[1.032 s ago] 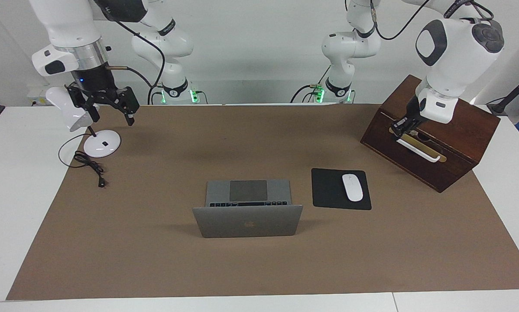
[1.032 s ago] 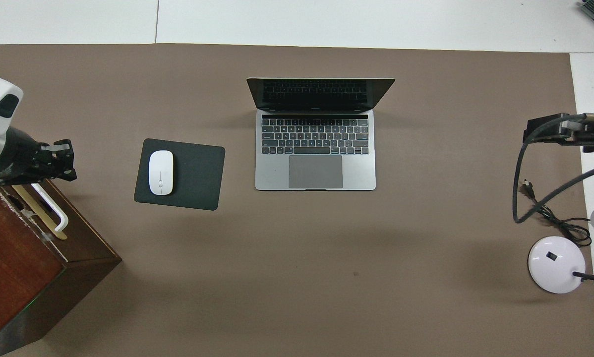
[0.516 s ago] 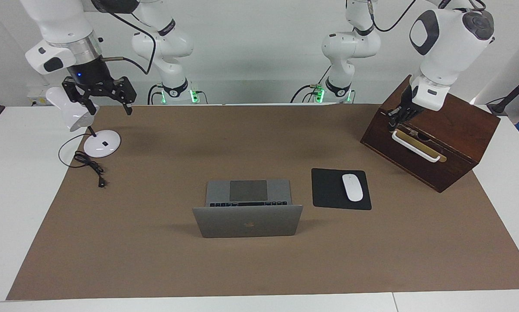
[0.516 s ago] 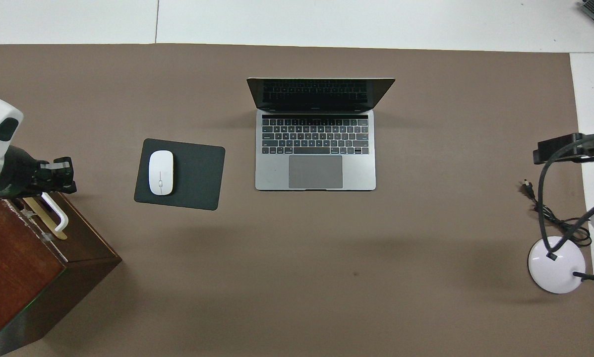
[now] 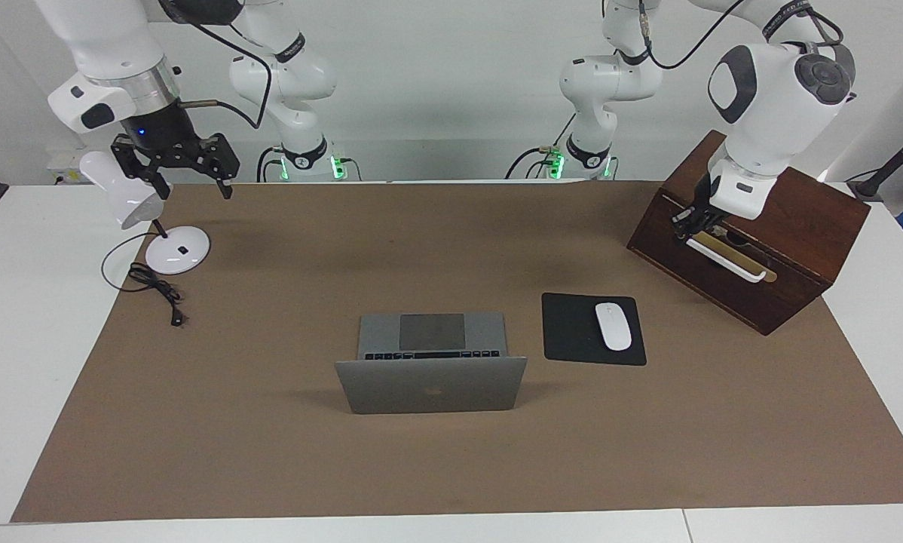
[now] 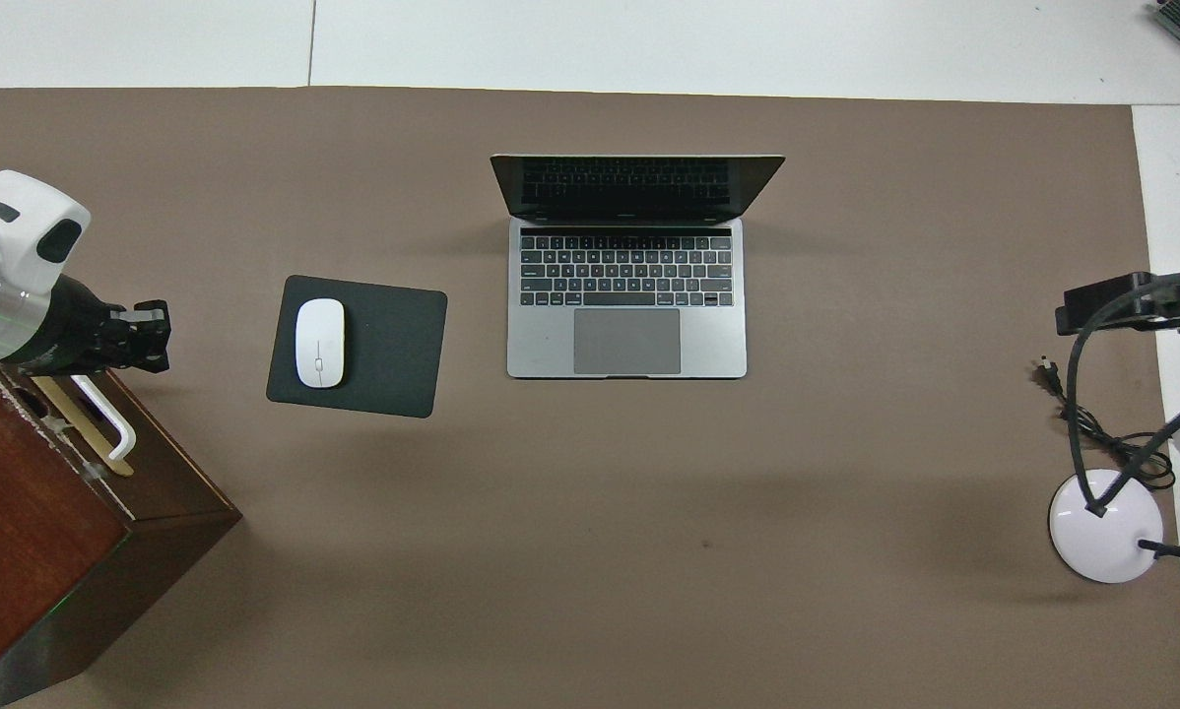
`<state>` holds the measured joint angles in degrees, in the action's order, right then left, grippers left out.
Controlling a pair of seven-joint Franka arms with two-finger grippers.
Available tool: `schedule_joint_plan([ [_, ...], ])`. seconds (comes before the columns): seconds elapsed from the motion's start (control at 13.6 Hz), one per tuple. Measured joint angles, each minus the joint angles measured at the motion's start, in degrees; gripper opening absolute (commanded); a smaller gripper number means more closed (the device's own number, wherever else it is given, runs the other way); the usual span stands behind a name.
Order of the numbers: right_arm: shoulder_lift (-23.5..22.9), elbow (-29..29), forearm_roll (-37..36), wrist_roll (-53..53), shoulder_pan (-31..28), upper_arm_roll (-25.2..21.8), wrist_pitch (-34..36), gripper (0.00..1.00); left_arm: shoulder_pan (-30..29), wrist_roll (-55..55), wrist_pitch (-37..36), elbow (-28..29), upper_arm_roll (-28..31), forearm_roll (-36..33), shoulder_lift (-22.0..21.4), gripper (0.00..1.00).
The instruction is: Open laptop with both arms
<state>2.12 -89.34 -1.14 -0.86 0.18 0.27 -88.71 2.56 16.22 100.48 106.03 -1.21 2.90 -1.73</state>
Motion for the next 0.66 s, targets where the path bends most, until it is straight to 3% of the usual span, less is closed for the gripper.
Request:
schedule_joint_plan([
  [0.07, 0.0, 0.0, 0.0, 0.0, 0.0, 0.0, 0.0, 1.00, 0.3, -0.1, 0.1, 0.0, -0.1, -0.7, 0.0, 0.00],
  [0.15, 0.0, 0.0, 0.0, 0.0, 0.0, 0.1, 0.0, 1.00, 0.5, -0.1, 0.0, 0.0, -0.2, -1.1, 0.0, 0.26],
  [0.22, -0.1, 0.0, 0.0, 0.0, 0.0, 0.1, 0.0, 1.00, 0.7, -0.2, 0.0, 0.1, -0.2, -1.3, 0.0, 0.99],
  [0.66, -0.3, 0.0, 0.0, 0.3, 0.1, 0.2, 0.0, 1.00, 0.7, -0.3, 0.3, -0.1, -0.1, -1.5, -0.7, 1.00],
])
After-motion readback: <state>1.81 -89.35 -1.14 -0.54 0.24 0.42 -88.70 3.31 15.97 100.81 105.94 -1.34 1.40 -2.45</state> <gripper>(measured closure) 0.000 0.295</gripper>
